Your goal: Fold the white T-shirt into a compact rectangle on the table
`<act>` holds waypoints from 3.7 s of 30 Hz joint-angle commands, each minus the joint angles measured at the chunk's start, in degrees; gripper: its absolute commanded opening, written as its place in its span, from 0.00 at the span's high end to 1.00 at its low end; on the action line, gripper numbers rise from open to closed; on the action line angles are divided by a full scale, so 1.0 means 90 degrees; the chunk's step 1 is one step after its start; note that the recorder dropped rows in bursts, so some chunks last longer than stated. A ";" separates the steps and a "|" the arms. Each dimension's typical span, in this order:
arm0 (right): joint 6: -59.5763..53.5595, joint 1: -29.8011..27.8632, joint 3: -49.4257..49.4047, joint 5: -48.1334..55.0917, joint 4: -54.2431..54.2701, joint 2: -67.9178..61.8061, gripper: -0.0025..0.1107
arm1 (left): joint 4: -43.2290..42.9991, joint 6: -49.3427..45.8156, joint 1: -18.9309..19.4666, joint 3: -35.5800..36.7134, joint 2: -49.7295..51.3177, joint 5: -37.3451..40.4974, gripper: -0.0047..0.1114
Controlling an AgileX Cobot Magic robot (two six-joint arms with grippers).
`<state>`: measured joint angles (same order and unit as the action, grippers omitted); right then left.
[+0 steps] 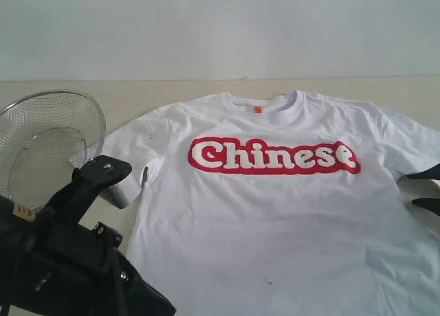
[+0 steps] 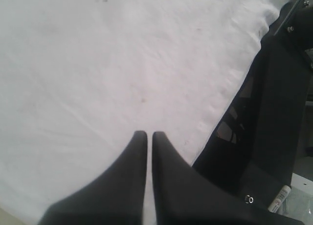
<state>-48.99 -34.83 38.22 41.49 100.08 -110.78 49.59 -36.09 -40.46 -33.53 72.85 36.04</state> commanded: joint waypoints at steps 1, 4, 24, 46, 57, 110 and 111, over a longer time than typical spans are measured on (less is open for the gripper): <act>-0.0015 0.0003 0.0216 -0.0164 -0.0015 -0.0045 0.61 | 0.0078 0.0053 -0.0008 0.0010 -0.0045 0.0033 0.92; 0.0046 0.0003 0.0361 -0.0269 -0.0015 -0.0045 0.61 | 0.0078 0.0053 -0.0008 0.0010 -0.0045 0.0033 0.92; 0.0161 0.0003 0.0916 -0.1304 -0.0015 -0.0077 0.61 | 0.0078 0.0053 -0.0008 0.0010 -0.0045 0.0033 0.92; -0.1449 0.0003 0.1217 -0.1259 -0.0015 -0.0303 0.98 | 0.0078 0.0053 -0.0008 0.0010 -0.0045 0.0212 0.92; -0.1785 0.0003 0.1432 -0.0952 -0.0015 -0.0303 0.98 | 0.0089 0.0053 -0.0008 0.0010 -0.0045 0.0328 0.92; -0.2636 0.2497 0.2120 -0.1305 -0.0717 -0.0276 0.98 | 0.0102 0.0053 -0.0008 0.0010 -0.0045 0.0480 0.92; -0.2636 0.2555 0.2120 -0.1372 -0.0778 -0.0276 0.98 | 0.0102 0.0053 -0.0008 0.0010 -0.0045 0.0467 0.92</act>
<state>-72.04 -13.30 57.05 30.91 94.90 -113.53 49.99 -36.09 -40.46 -33.53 72.85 39.89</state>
